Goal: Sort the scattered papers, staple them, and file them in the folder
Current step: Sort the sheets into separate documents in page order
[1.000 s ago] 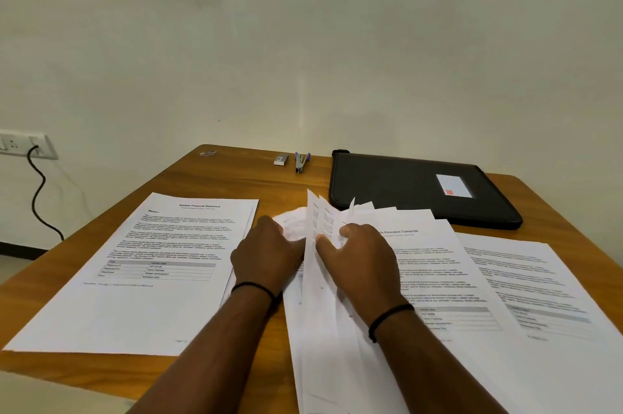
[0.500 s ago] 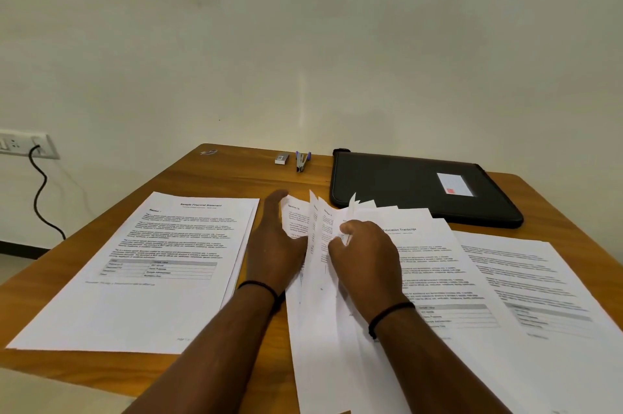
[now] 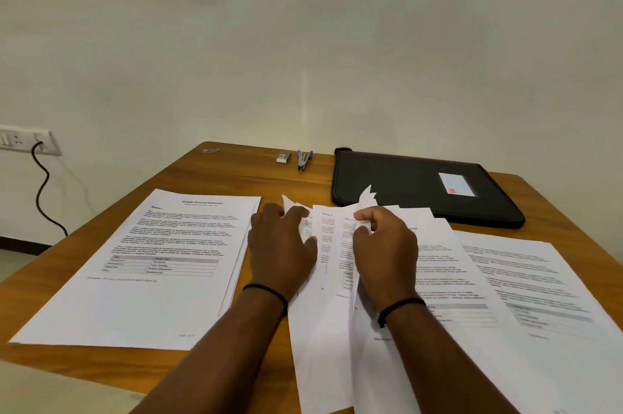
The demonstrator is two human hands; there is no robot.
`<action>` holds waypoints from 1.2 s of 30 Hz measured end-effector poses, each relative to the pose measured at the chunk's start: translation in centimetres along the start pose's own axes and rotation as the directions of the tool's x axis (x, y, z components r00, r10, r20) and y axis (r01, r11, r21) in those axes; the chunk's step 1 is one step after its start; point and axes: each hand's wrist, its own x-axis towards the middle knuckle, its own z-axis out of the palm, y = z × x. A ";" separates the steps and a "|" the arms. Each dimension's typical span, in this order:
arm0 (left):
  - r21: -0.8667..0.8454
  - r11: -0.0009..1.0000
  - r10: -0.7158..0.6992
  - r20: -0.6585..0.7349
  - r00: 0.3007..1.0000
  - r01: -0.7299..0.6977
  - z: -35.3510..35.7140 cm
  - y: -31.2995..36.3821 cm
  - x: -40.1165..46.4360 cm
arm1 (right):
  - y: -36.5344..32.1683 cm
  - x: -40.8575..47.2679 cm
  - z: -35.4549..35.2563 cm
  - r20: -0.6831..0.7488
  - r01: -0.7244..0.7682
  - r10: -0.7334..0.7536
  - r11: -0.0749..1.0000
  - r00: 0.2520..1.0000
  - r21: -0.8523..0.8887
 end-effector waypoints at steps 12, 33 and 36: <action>-0.608 0.792 0.127 0.266 0.955 0.064 0.0 2.2 -0.5 | -0.6 0.1 -0.7 0.012 -0.025 0.022 0.953 1.000 0.301; -0.796 0.522 0.287 0.502 0.816 0.306 -0.4 2.8 -1.4 | 0.1 0.6 -0.8 -0.045 -0.011 0.007 0.997 0.999 -0.080; -0.612 0.775 0.103 0.371 0.923 0.159 1.1 1.8 -0.4 | 0.9 1.3 -1.7 -0.091 -0.056 0.050 0.996 0.995 -0.069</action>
